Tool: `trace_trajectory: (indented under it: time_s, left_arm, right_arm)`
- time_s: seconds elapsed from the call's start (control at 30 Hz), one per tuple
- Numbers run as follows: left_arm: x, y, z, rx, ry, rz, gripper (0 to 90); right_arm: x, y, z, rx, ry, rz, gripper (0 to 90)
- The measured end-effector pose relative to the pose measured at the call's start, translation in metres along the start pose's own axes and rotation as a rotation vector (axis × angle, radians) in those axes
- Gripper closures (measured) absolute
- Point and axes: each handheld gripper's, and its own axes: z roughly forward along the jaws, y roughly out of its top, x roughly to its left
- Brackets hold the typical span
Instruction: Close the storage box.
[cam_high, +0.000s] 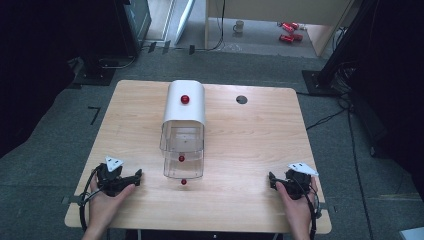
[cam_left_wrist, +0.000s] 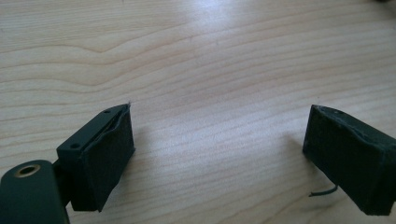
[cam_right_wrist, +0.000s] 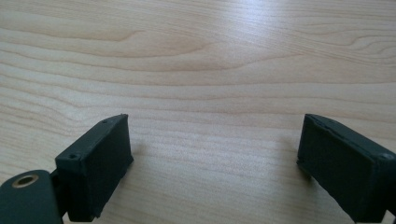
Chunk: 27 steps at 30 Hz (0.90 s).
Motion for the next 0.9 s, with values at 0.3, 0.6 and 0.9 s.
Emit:
trace_trajectory:
  time_s: [0.3, 0.6, 0.9]
  left_arm:
    - [0.006, 0.003, -0.017, -0.034, -0.024, -0.025, 9.2]
    - [0.001, 0.031, -0.042, -0.125, -0.09, -0.024, 9.3]
    - [-0.008, 0.064, -0.06, -0.209, -0.141, -0.011, 13.6]
  right_arm:
    - [0.007, -0.006, -0.012, -0.029, -0.009, 0.019, 14.6]
    - [0.04, 0.006, -0.035, -0.138, 0.026, -0.018, 20.9]
    - [0.075, 0.019, -0.053, -0.199, 0.122, -0.043, 27.8]
